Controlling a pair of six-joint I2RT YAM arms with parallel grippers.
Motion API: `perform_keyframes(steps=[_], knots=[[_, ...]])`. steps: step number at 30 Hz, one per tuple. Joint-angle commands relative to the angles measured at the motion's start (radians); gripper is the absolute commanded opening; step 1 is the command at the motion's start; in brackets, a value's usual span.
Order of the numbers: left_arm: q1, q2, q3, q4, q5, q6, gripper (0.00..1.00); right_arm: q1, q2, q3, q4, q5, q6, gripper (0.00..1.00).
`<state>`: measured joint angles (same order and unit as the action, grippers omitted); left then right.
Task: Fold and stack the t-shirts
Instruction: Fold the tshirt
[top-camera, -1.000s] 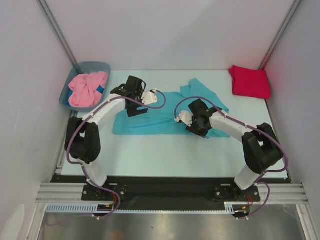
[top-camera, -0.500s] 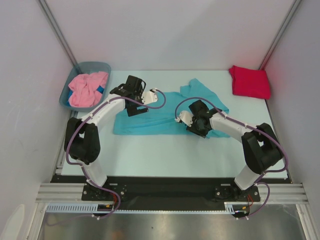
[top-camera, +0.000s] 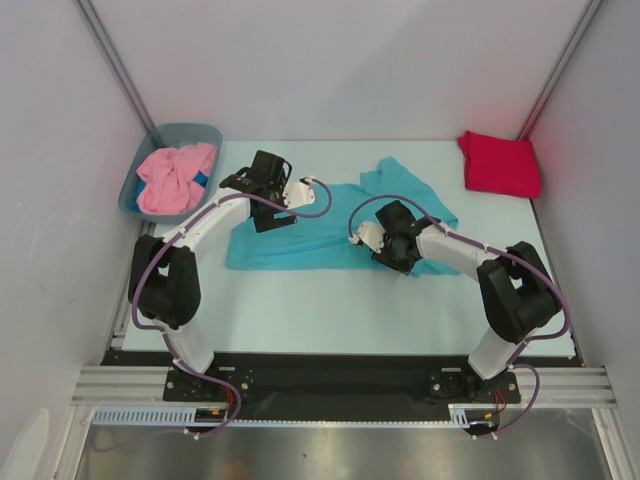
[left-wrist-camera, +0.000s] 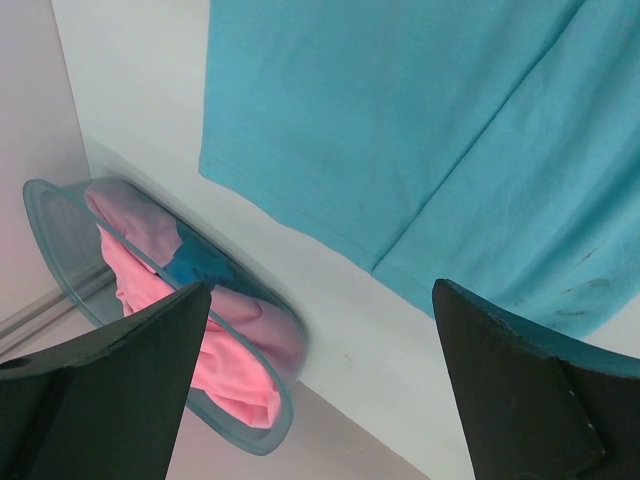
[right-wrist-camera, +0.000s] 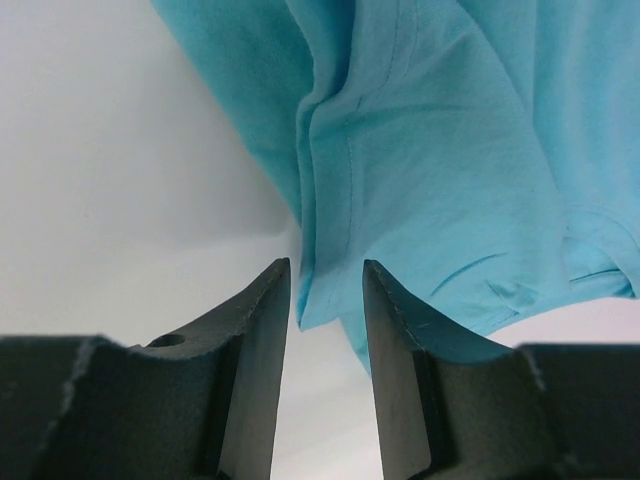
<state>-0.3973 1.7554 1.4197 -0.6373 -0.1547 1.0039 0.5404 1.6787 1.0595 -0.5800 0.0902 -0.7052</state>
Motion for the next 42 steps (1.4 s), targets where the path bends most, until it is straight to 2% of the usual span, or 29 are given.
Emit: perform_keyframes(steps=[1, 6, 19, 20, 22, 30, 36, 42], knots=[[-0.011, -0.016, 0.041, 0.019, 0.003, 0.013, 1.00, 0.004, 0.007, -0.004, 0.034, 0.013, 0.018, 0.40], [-0.009, -0.011, 0.044, 0.021, 0.001, 0.018, 1.00, 0.004, 0.009, 0.000, 0.031, 0.011, 0.021, 0.37], [-0.009, -0.005, 0.051, 0.027, 0.000, 0.029, 1.00, 0.007, 0.013, -0.004, 0.023, 0.005, 0.039, 0.37], [-0.009, -0.004, 0.053, 0.027, 0.000, 0.030, 1.00, 0.007, 0.013, -0.004, 0.022, 0.006, 0.041, 0.36], [-0.008, -0.004, 0.053, 0.028, 0.000, 0.032, 1.00, 0.007, 0.015, -0.006, 0.026, 0.011, 0.041, 0.26], [-0.009, -0.004, 0.054, 0.028, -0.002, 0.035, 1.00, 0.007, 0.012, 0.000, 0.022, 0.014, 0.044, 0.15], [-0.009, -0.005, 0.056, 0.028, -0.002, 0.038, 1.00, 0.009, -0.004, 0.022, 0.026, 0.037, 0.038, 0.09], [-0.009, -0.002, 0.061, 0.025, 0.003, 0.033, 1.00, 0.003, -0.007, 0.069, 0.045, 0.082, 0.006, 0.08]])
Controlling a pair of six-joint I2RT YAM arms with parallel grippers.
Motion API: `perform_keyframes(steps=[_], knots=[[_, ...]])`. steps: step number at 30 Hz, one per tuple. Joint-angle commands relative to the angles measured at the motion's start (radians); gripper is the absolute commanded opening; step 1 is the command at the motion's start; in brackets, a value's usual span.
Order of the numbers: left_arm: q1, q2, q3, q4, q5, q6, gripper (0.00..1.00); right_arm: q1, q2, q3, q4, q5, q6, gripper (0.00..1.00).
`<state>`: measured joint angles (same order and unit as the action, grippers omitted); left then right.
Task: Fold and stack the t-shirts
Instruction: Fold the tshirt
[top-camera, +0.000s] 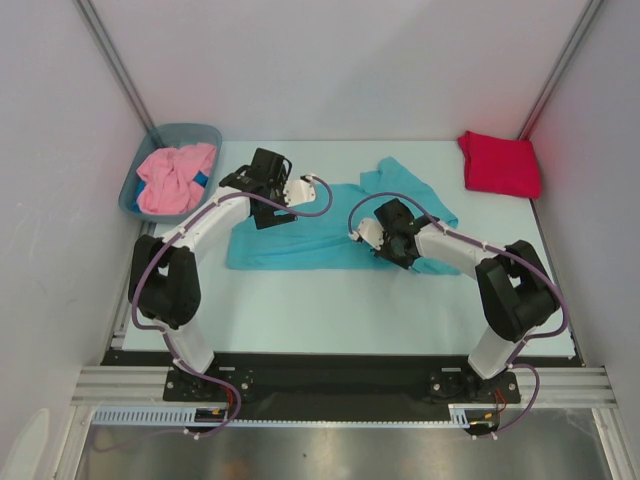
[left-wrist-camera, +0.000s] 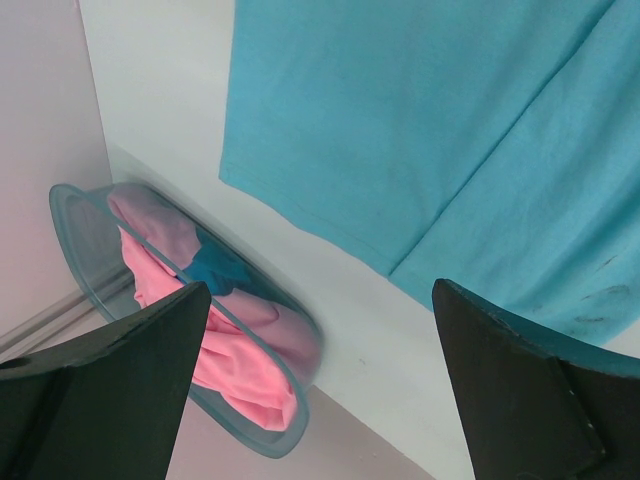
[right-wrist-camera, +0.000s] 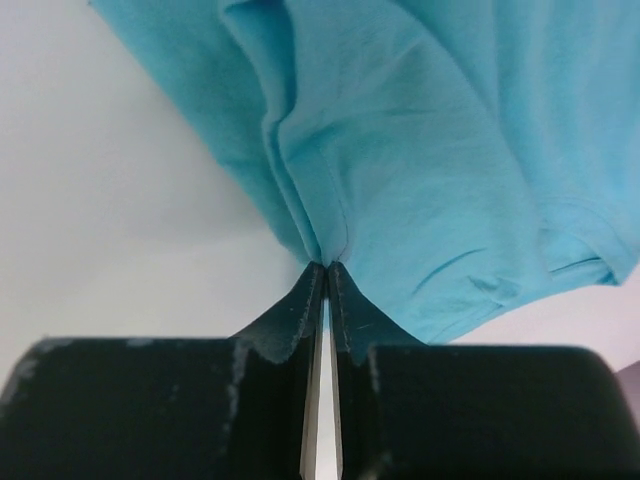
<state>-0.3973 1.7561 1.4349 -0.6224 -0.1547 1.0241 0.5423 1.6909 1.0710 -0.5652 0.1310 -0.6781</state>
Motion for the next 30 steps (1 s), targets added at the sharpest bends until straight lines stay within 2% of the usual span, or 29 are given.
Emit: perform_keyframes(steps=[1, 9, 23, 30], knots=[[-0.009, 0.000, 0.047, 0.012, 0.003, 0.011, 1.00, -0.001, -0.017, 0.063, 0.037, 0.045, -0.027, 0.08], [-0.012, 0.005, 0.042, 0.010, 0.003, 0.002, 1.00, -0.016, 0.021, 0.113, 0.096, 0.093, -0.106, 0.00], [-0.015, 0.022, 0.052, 0.012, -0.003, -0.013, 1.00, -0.126, 0.193, 0.282, 0.214, 0.130, -0.241, 0.00], [-0.015, 0.049, 0.078, 0.012, -0.002, -0.013, 1.00, -0.140, 0.254, 0.330, 0.249, 0.139, -0.262, 0.00]])
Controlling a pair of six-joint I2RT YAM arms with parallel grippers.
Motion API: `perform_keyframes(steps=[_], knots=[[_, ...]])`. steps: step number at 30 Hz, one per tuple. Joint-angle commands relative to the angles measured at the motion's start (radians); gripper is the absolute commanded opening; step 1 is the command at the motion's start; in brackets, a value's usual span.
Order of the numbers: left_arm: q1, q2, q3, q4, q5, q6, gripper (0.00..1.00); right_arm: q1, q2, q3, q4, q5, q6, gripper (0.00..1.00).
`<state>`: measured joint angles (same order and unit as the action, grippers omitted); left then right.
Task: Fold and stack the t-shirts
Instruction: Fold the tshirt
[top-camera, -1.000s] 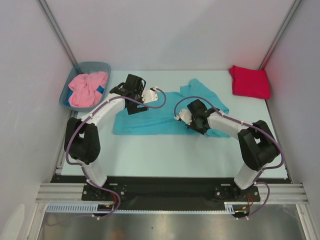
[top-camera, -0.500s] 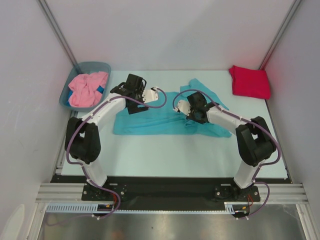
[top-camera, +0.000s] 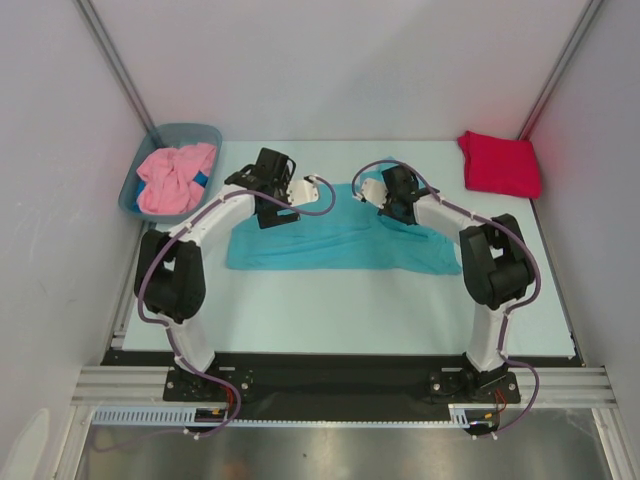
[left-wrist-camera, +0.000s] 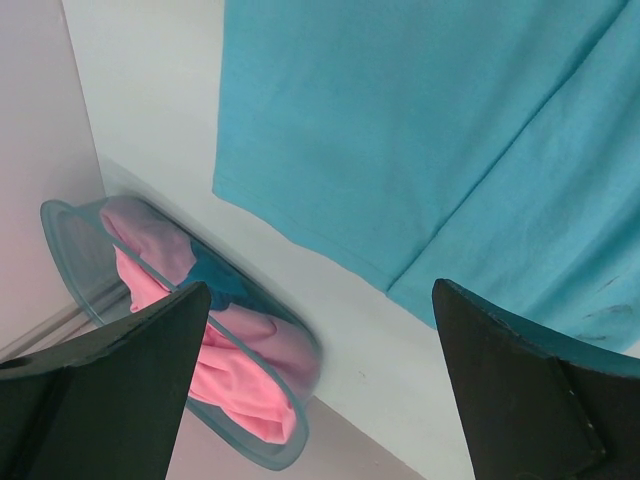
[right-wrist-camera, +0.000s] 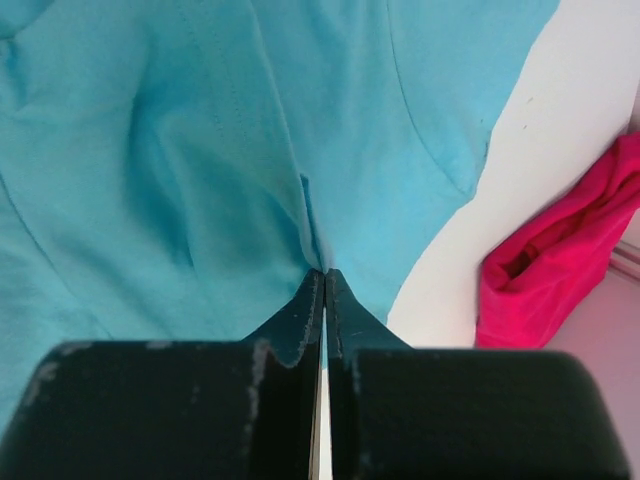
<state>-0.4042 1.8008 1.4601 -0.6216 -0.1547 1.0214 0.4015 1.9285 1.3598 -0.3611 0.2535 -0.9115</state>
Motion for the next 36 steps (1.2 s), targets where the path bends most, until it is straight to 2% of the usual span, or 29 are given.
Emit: perform_keyframes(steps=[1, 36], knots=[[-0.010, 0.008, 0.057, 0.011, -0.002, -0.011, 1.00, 0.000, 0.020, 0.048, 0.054, 0.015, -0.027, 0.00], [-0.015, 0.023, 0.065, 0.005, -0.003, -0.026, 1.00, 0.008, 0.199, 0.182, 0.223, 0.127, -0.050, 0.00]])
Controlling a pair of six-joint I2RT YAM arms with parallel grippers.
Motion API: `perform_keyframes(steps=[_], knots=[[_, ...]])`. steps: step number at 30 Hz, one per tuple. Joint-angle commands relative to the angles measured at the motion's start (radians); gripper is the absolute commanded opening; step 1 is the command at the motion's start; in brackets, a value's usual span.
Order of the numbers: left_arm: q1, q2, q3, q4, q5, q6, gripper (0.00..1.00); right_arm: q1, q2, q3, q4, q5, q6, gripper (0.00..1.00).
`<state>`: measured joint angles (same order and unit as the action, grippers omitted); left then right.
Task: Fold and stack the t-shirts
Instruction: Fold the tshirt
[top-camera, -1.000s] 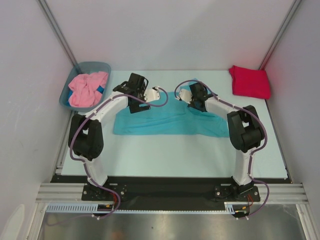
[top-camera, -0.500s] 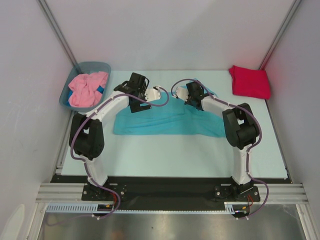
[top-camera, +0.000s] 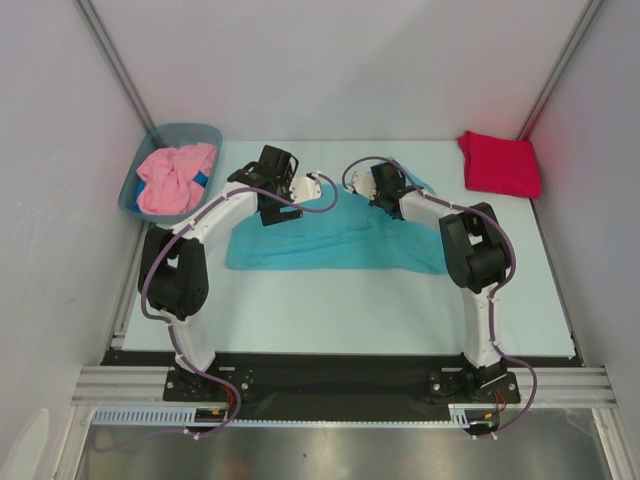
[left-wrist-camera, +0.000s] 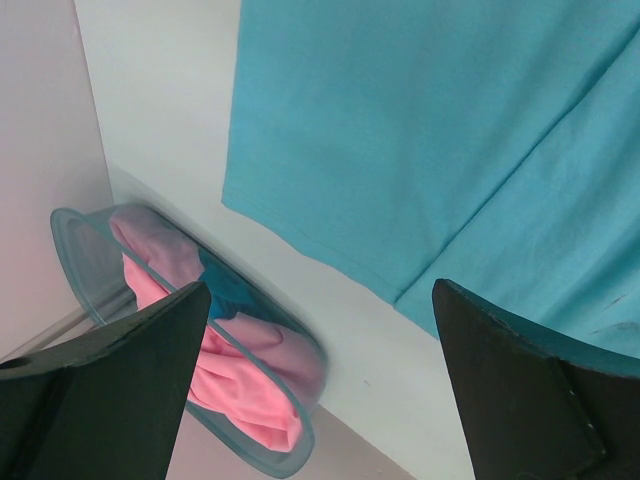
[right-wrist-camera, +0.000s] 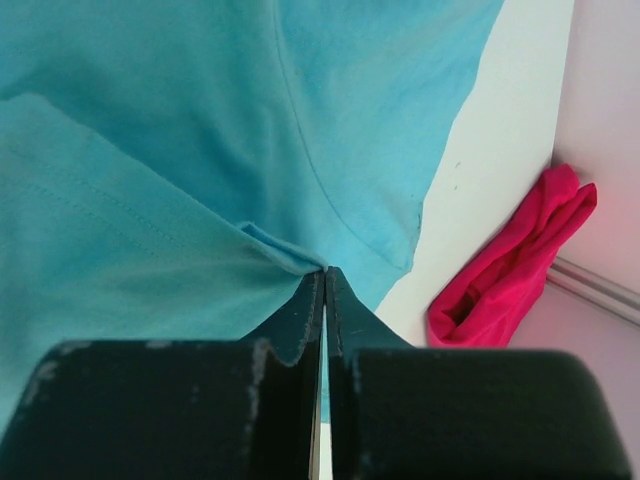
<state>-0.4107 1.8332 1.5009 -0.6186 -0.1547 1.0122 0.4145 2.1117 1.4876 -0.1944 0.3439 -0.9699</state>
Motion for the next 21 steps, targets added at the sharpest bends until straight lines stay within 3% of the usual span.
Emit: perform_keyframes(steps=[1, 19, 21], knots=[[-0.008, -0.012, 0.022, 0.000, -0.005, -0.015, 1.00, -0.006, 0.017, 0.057, 0.055, 0.037, 0.010, 0.00], [-0.010, -0.005, 0.035, 0.000, 0.000, -0.011, 1.00, -0.016, 0.074, 0.080, 0.145, 0.113, 0.002, 0.00], [-0.008, -0.002, 0.036, 0.000, -0.002, -0.011, 1.00, -0.016, 0.076, 0.077, 0.130, 0.112, 0.002, 0.24]])
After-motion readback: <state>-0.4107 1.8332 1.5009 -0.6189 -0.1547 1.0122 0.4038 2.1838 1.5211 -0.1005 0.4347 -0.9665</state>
